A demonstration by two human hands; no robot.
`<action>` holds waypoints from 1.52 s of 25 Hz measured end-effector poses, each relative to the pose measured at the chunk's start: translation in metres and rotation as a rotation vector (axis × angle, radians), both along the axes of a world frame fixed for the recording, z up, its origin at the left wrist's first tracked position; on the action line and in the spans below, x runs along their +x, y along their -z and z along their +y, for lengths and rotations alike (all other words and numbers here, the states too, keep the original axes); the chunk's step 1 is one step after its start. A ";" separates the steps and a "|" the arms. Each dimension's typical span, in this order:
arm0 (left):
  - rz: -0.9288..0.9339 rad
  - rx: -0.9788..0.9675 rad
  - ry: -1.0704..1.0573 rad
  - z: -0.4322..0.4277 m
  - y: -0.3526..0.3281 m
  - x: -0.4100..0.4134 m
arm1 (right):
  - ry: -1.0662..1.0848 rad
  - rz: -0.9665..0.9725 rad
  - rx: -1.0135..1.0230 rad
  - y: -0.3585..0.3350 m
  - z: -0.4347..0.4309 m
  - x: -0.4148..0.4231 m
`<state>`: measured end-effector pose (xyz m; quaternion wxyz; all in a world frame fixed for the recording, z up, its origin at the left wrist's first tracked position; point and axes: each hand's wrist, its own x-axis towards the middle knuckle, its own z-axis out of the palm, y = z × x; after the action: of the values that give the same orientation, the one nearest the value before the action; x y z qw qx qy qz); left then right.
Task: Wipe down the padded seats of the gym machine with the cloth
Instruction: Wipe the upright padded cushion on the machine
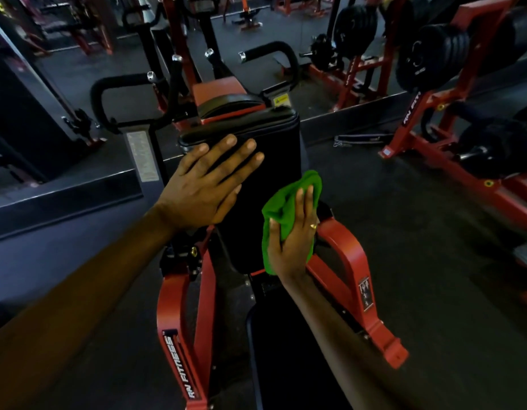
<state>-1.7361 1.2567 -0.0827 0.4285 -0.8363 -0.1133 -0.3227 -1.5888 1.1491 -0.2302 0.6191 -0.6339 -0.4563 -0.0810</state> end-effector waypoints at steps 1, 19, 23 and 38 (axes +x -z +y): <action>-0.004 0.003 0.002 0.000 0.000 0.000 | -0.009 -0.030 0.012 -0.015 0.005 0.004; 0.084 -0.113 -0.047 -0.008 -0.007 -0.006 | -0.177 -0.145 0.188 -0.135 0.036 0.041; 0.078 -0.243 -0.022 -0.017 -0.029 0.004 | -0.046 -0.081 0.099 -0.078 0.024 0.022; 0.386 -0.198 0.032 0.011 -0.066 0.022 | -0.048 -0.970 -0.050 -0.027 0.029 -0.063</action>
<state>-1.7143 1.2675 -0.0171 0.3526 -0.9224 -0.0470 -0.1508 -1.6520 1.1786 -0.2036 0.3216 -0.5271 -0.7084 -0.3419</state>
